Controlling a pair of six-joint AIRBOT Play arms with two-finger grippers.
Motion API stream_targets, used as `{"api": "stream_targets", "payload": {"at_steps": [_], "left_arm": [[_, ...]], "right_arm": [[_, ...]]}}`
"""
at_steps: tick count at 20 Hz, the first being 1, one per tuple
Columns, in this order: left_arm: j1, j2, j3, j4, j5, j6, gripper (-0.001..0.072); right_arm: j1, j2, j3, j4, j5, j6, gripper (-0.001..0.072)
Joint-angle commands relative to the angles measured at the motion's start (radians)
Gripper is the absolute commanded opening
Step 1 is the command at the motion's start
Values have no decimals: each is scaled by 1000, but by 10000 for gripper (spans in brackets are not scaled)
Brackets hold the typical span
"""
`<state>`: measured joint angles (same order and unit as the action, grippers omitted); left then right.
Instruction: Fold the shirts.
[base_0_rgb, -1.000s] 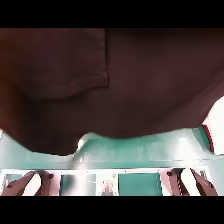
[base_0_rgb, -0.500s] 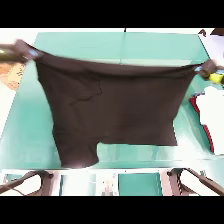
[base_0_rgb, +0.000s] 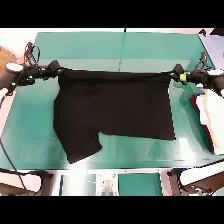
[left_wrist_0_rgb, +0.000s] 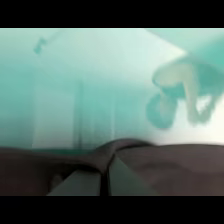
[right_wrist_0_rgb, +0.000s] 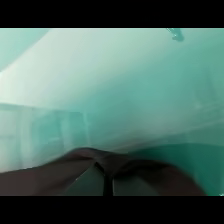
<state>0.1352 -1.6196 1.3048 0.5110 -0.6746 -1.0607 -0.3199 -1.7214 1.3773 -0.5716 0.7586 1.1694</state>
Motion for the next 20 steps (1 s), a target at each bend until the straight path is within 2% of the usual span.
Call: {"api": "stream_targets", "payload": {"at_steps": [1, 7, 9, 12, 15, 20], "left_arm": [[-5, -39, 5, -31, 145, 24, 21], [-3, -39, 6, -36, 157, 120, 21], [13, -39, 6, -30, 96, 120, 21], [35, -39, 6, 42, -72, 119, 21], [37, -39, 6, 156, -215, 72, 21], [37, -39, 6, 336, -342, -39, 21]], "right_arm": [[5, -133, 156, 75, 1, 1, 13], [3, -161, 219, 76, 34, 0, 14], [-11, -161, 219, 29, 111, 3, 13], [-47, -161, 219, -109, 258, 58, 13], [-66, -161, 219, -203, 379, 58, 13], [-65, -161, 219, -376, 469, 60, 14]]}}
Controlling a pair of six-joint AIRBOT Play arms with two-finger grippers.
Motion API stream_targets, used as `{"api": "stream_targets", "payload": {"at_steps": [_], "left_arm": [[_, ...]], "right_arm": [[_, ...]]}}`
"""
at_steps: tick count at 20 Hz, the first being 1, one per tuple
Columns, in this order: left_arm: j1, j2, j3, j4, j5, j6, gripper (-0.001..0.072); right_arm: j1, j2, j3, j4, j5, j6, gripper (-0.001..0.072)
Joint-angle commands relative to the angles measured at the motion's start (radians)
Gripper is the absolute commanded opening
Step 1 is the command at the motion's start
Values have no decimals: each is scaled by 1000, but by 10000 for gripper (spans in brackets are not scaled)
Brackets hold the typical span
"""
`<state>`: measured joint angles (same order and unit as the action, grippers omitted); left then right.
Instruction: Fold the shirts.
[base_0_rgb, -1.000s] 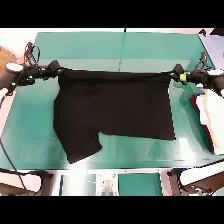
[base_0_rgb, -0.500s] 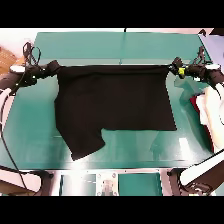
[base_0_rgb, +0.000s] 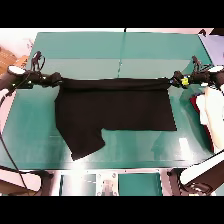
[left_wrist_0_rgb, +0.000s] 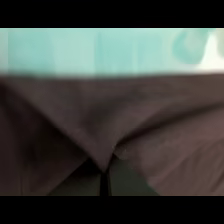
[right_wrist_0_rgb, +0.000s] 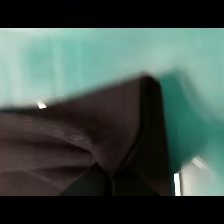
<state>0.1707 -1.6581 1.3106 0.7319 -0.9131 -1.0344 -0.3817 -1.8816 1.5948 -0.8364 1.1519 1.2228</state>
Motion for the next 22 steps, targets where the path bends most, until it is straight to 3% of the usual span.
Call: {"api": "stream_targets", "payload": {"at_steps": [1, 17, 22], "left_arm": [[2, 0, 0, 133, -120, -68, 21], [-16, -21, -5, 154, -173, -123, 21], [-16, -21, -5, 191, -192, -215, 21]], "right_arm": [[-3, -1, 1, -132, 81, 8, 14], [42, -18, -1, -194, 98, 35, 14], [47, -18, 0, -284, 116, 87, 14]]}}
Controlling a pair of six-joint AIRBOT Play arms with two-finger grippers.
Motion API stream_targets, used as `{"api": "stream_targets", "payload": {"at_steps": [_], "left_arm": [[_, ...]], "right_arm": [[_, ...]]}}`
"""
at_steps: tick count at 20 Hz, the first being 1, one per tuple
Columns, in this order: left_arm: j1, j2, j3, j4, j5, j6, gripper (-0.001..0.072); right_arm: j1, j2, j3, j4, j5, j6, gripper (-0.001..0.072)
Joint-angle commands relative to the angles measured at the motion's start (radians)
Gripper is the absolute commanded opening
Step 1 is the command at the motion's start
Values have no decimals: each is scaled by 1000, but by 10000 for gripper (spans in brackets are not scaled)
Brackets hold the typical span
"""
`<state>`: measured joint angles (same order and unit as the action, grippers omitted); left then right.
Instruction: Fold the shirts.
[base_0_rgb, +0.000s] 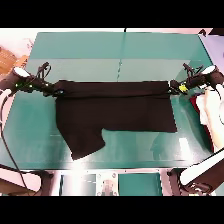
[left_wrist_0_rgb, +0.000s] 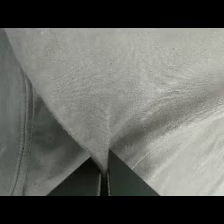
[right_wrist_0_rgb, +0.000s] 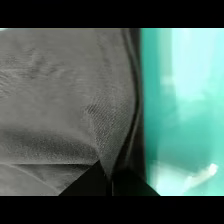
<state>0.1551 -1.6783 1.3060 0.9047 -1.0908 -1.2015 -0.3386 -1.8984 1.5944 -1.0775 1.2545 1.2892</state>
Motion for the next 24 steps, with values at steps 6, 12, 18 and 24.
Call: {"api": "stream_targets", "payload": {"at_steps": [6, 12, 18, 24], "left_arm": [[5, 5, 20, 12, -119, -112, 547], [79, 40, 134, 46, -509, -264, 447], [79, 395, -189, 246, -431, -213, 21], [79, 746, -680, 216, -250, -291, 720]], "right_arm": [[-6, 3, 63, -121, 130, 116, 323], [-18, 102, 177, -352, 391, 308, 121], [-38, 440, -213, -344, 315, 335, 10], [-217, 955, -898, -264, 87, 433, 15]]}}
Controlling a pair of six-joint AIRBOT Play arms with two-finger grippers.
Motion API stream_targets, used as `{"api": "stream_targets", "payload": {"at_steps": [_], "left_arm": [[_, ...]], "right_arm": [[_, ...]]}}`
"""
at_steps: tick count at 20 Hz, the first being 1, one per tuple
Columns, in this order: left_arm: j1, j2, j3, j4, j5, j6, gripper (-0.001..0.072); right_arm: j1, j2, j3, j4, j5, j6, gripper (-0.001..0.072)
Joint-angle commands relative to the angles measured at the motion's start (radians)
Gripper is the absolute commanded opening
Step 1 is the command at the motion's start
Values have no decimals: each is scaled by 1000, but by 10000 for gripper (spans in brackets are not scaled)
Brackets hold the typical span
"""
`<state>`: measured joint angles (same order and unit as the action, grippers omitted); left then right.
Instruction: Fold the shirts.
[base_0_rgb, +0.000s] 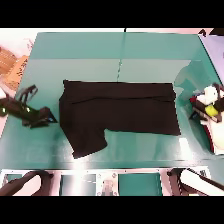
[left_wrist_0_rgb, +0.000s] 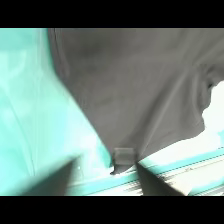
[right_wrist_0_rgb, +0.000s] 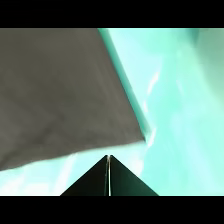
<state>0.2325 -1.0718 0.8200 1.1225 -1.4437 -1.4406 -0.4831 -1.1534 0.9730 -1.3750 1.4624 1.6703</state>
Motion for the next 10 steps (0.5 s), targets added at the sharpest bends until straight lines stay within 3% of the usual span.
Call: {"api": "stream_targets", "payload": {"at_steps": [1, 3, 4, 10], "left_arm": [[1, 156, -245, -37, 140, -55, 718], [1, 156, -332, -136, 199, -41, 718], [1, 156, -374, -179, 222, -24, 718], [1, 156, -599, -396, 362, 72, 717]], "right_arm": [[-91, 250, -343, 56, -151, 51, 52], [-102, 275, -437, 108, -213, 50, 286], [-101, 275, -473, 123, -251, 50, 333], [-100, 271, -603, 235, -460, 47, 332]]}}
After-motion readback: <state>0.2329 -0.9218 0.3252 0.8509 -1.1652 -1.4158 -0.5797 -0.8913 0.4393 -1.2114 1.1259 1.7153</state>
